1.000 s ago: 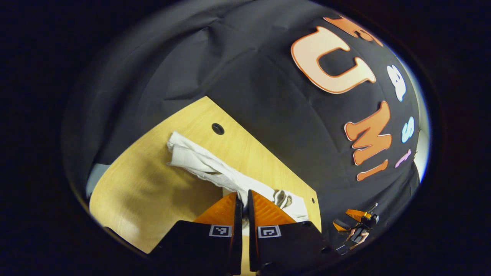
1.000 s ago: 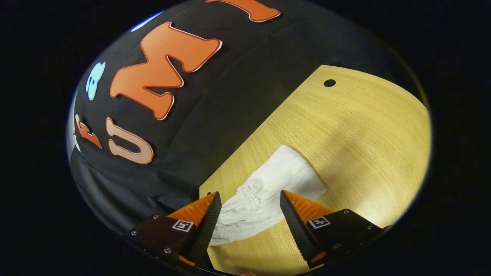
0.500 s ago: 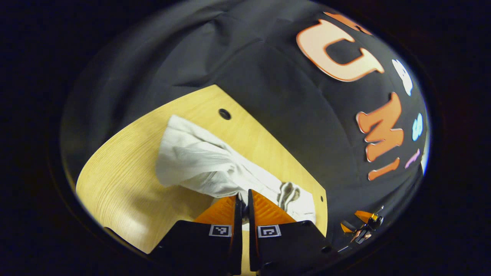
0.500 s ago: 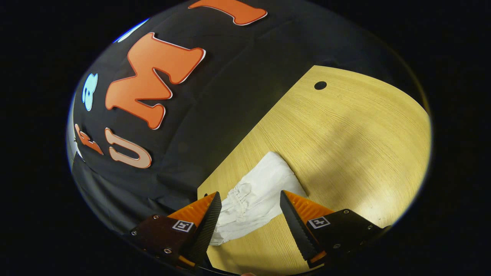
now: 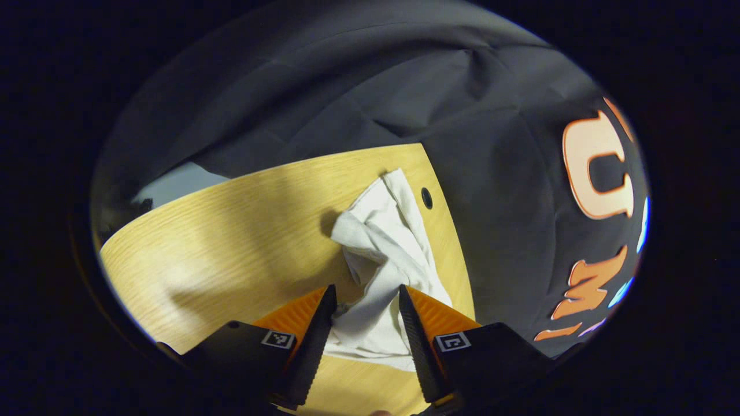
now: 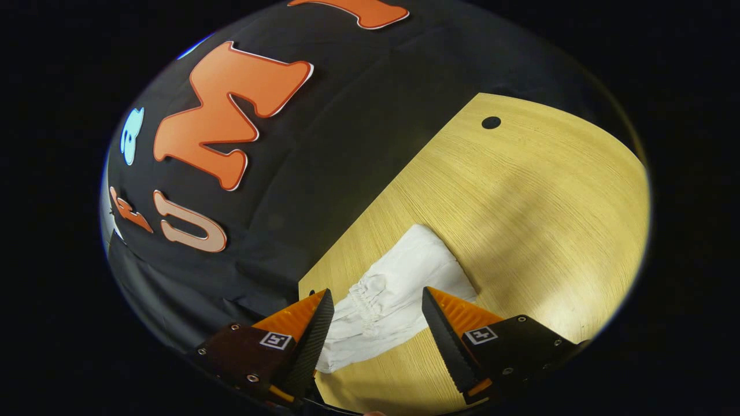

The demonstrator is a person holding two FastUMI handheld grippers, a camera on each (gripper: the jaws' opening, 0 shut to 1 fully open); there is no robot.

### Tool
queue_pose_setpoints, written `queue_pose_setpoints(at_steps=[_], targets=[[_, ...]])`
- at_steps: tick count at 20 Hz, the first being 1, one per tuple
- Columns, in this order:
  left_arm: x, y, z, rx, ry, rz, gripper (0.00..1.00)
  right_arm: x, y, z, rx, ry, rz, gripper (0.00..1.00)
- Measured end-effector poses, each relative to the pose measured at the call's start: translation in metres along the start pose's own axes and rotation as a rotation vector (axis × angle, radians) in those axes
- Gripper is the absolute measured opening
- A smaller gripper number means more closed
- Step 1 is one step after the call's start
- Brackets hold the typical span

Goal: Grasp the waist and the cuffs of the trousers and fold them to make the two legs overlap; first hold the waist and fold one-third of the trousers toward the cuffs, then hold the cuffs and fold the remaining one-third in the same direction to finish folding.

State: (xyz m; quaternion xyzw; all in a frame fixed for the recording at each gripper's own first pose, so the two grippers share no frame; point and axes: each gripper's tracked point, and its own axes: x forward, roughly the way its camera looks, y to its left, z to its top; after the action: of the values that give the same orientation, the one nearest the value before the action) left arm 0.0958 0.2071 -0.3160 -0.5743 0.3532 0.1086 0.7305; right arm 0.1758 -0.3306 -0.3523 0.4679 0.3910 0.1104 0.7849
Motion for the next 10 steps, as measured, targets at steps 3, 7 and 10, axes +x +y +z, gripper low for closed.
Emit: queue_pose_setpoints(at_steps=[3, 7, 10], targets=[[0.005, -0.01, 0.012, -0.058, 0.001, -0.071, 1.0, 0.002, 0.006, -0.005, -0.011, 0.007, -0.011, 0.93], [0.024, -0.001, 0.035, -0.086, -0.007, -0.061, 0.99, 0.004, 0.008, -0.014, -0.037, 0.019, -0.034, 0.93], [0.043, 0.0, 0.046, -0.104, -0.014, -0.044, 0.96, 0.004, 0.013, -0.019, -0.043, 0.023, -0.034, 0.93]])
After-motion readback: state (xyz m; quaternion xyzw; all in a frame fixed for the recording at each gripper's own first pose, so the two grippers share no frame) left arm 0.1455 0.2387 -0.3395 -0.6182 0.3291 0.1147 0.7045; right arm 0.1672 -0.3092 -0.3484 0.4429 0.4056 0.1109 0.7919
